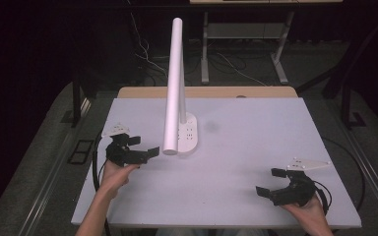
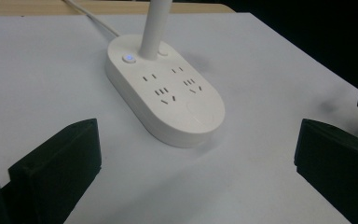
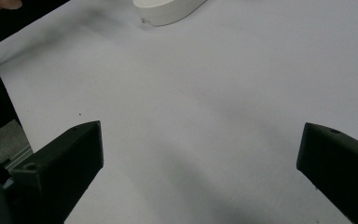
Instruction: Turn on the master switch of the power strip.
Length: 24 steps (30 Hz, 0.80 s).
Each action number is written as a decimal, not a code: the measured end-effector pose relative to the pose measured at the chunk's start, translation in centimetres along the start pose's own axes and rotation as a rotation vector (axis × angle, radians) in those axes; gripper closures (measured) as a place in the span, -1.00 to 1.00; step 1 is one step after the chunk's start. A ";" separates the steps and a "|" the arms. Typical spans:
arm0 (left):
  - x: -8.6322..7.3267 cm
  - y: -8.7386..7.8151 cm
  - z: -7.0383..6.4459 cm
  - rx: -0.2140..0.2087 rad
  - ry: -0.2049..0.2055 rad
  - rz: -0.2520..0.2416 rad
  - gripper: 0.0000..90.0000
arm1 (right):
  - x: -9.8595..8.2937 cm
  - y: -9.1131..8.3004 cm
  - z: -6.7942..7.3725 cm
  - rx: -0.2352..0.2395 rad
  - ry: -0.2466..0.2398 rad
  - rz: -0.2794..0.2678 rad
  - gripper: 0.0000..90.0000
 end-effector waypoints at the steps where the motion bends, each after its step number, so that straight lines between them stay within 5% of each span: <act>1: -0.2 0.0 -0.2 0.002 0.011 0.003 -1.00 | 0.0 0.0 0.0 0.000 0.000 0.001 -1.00; 10: -2.8 -0.1 -2.8 -0.032 0.034 0.019 -1.00 | 0.0 0.0 0.0 0.004 0.006 -0.005 -1.00; 24: -5.6 0.0 -4.8 -0.092 0.054 0.050 -1.00 | -0.1 0.1 0.2 0.009 0.005 -0.007 -1.00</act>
Point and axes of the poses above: each handheld gripper's, and its own axes: y roughly forward along the jaws, x roughly out of its top, z roughly to its left, the point moved 4 cm from there along y, roughly forward along the jaws, and after that the axes turned 7 degrees about y, right-handed, at the moved point
